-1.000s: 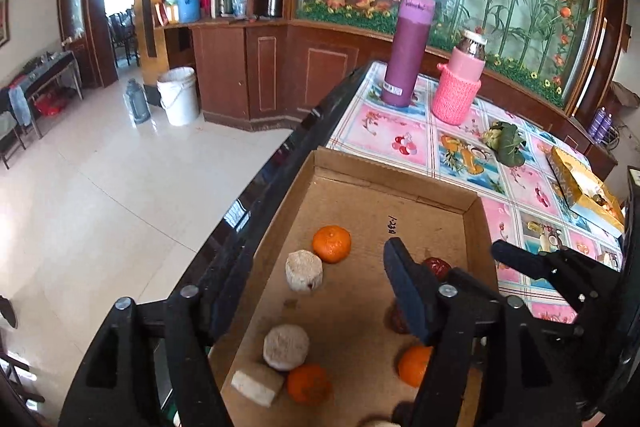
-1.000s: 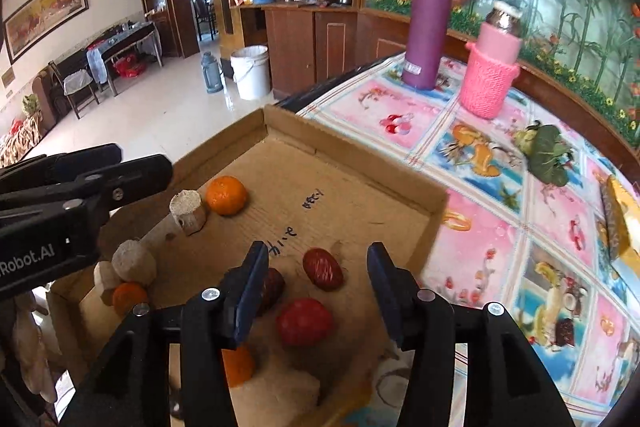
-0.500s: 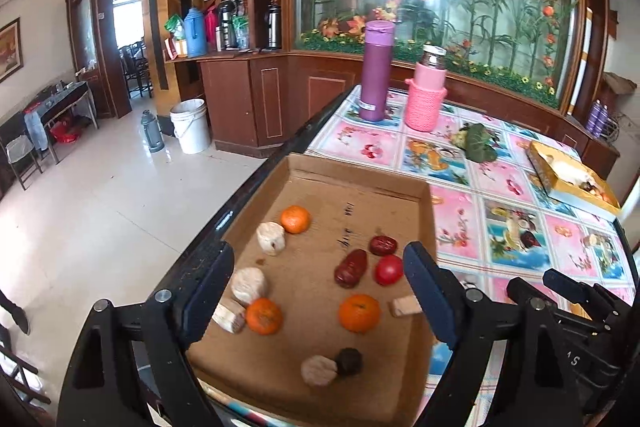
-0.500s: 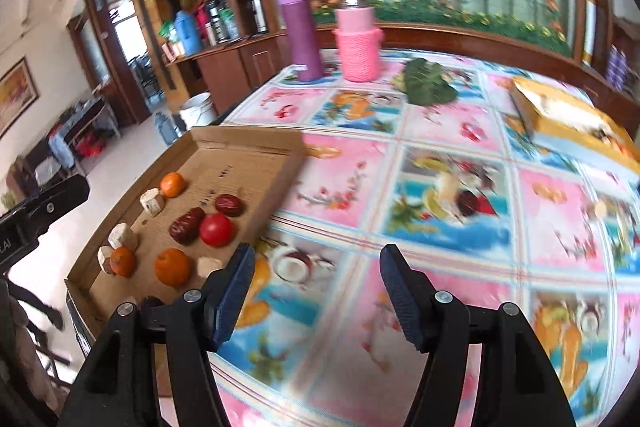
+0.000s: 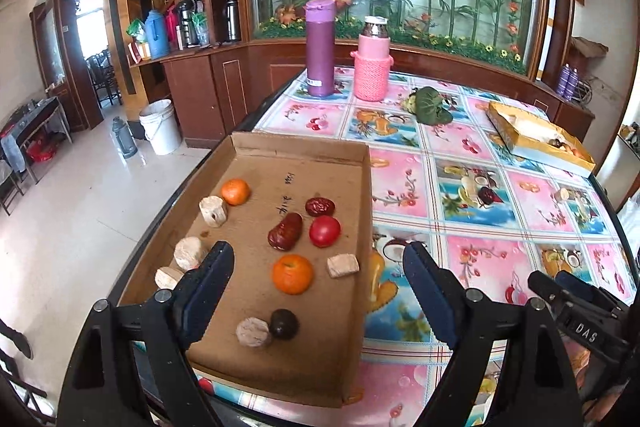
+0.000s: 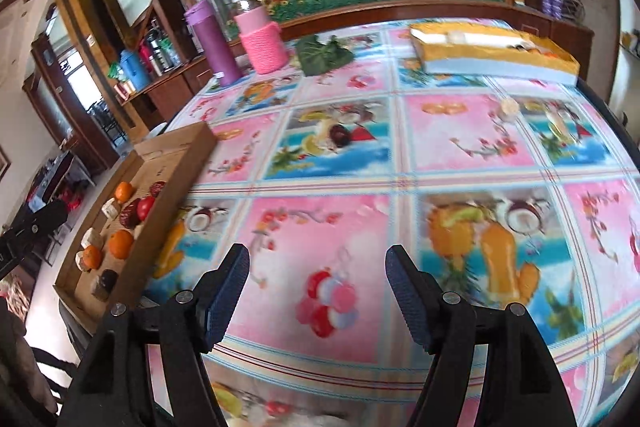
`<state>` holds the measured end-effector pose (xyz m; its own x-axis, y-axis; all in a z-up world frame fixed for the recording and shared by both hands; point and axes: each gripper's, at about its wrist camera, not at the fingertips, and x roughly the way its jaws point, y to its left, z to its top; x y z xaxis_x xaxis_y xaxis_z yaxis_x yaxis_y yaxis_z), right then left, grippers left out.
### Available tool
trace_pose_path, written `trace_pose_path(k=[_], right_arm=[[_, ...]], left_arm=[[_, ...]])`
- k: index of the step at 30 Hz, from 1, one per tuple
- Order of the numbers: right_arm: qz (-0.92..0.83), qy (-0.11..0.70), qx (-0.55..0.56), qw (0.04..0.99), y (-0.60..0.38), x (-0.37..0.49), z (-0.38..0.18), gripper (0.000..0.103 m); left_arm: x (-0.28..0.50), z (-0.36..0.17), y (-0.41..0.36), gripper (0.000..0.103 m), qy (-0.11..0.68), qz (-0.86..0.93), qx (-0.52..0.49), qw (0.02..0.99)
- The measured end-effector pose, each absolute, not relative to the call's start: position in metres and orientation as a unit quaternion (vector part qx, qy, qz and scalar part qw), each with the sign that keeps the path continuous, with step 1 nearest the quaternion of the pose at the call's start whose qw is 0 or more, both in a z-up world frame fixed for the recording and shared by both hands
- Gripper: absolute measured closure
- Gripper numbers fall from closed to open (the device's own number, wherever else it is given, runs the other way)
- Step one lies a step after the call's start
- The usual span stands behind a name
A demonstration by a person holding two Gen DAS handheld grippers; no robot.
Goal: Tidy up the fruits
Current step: 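Move both open tools back over the last items on the table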
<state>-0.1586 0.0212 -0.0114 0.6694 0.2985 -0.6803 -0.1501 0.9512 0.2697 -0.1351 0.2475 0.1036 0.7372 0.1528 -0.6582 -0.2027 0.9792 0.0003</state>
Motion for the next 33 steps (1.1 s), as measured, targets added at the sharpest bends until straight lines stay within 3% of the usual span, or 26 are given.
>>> trace_pose_path(k=[14,25,33], right_arm=[[0.064,0.401,0.117,0.906,-0.054,-0.140,-0.014,0.028],[-0.069,0.398,0.136,0.904,-0.192,-0.142,0.001,0.028],[-0.004,0.392,0.093,0.915,-0.154,-0.060,0.009,0.028]], left_arm=[[-0.108,0.076,0.230,0.017,0.394,0.042,-0.042,0.917],[-0.053,0.059,0.188,0.017,0.433,-0.020,-0.043,0.900],[0.012,0.052,0.104,0.017,0.424,-0.087,0.000,0.902]])
